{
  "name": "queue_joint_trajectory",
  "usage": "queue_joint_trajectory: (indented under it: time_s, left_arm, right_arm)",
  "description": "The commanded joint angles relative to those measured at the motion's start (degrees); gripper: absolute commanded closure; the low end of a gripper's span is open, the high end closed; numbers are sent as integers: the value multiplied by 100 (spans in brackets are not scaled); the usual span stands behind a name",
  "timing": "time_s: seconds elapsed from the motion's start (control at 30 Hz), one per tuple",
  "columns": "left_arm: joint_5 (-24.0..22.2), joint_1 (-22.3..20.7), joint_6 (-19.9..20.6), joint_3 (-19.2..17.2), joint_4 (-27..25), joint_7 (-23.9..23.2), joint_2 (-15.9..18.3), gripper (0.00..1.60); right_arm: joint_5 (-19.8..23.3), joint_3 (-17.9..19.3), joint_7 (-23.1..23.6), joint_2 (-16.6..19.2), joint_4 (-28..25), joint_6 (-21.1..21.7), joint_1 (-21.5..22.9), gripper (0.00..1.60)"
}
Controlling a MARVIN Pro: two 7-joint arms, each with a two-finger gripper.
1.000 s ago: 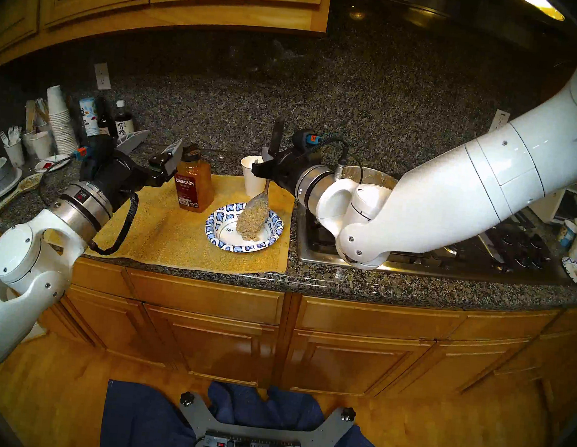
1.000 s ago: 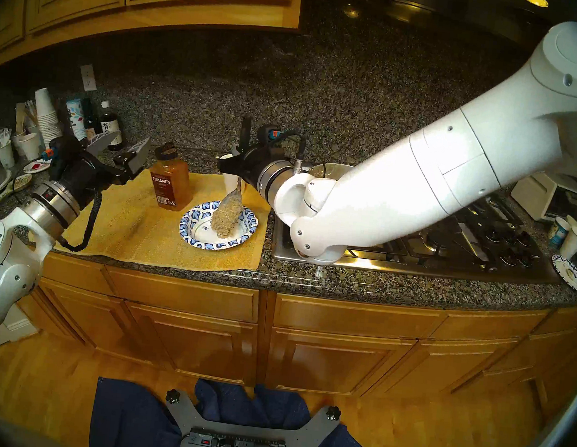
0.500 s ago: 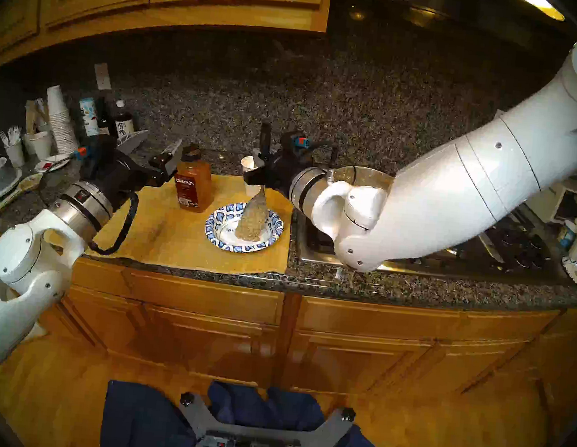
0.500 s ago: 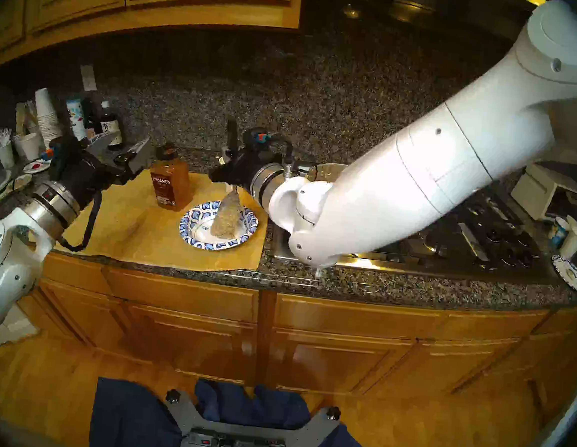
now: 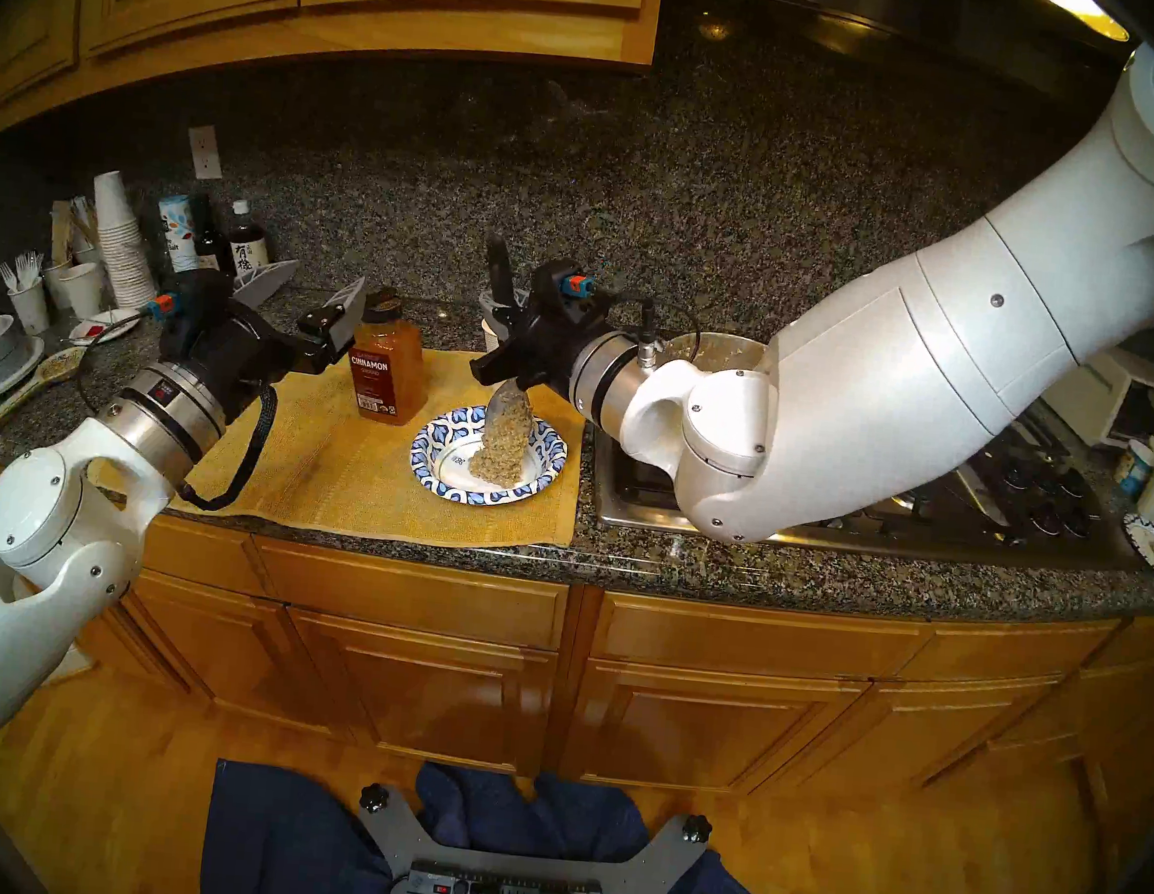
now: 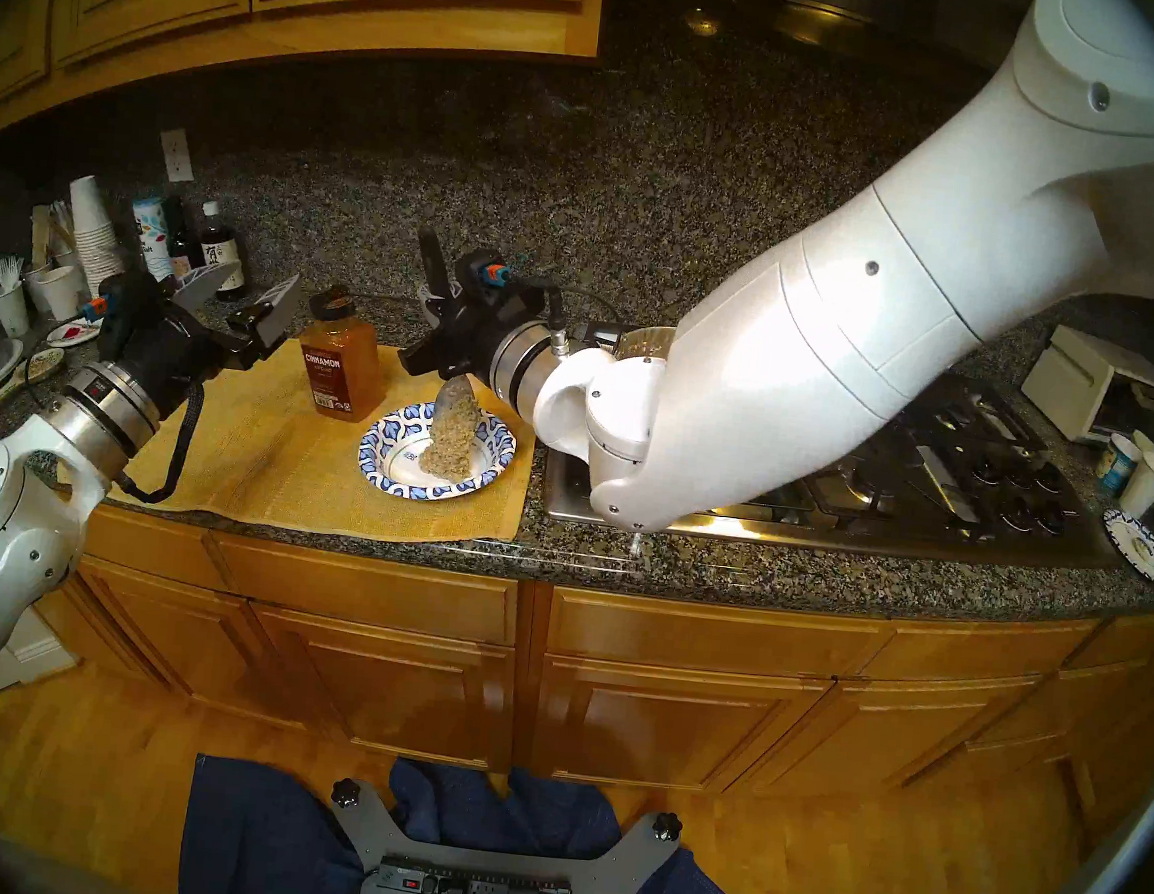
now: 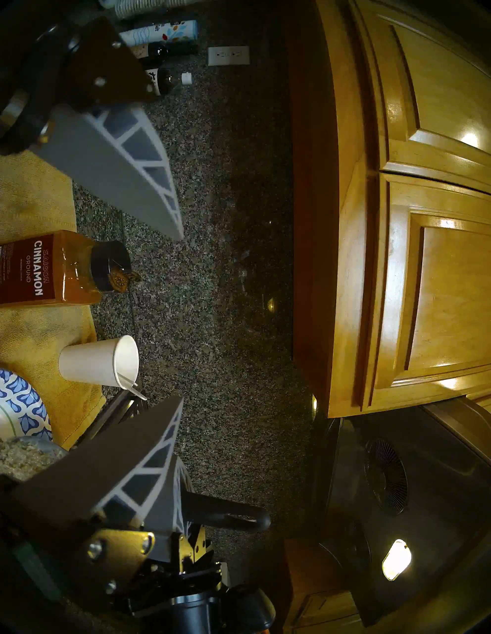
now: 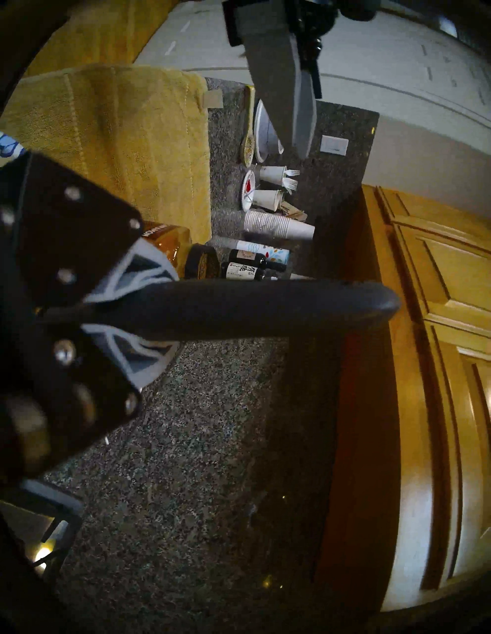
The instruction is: Scoop oatmeal into bowl, add cinnamon, and put a spoon inside bowl
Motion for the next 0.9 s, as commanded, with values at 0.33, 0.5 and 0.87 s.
queue_joint_trajectory:
  time_s: [0.33, 0.5, 0.87]
  left_arm:
    - [13, -101, -71, -131, -69, -7, 2, 0]
    - [12, -102, -68, -127, -68, -4, 4, 0]
    - [13, -99, -73, -134, -70, -10, 0, 0]
  right_arm:
    - [-1821, -218, -1704, -497, 134, -114, -70, 160]
    - [-2107, -212, -2043, -416, 206, -114, 127, 160]
    - [-2897, -241, -2214, -403, 143, 12, -282, 160]
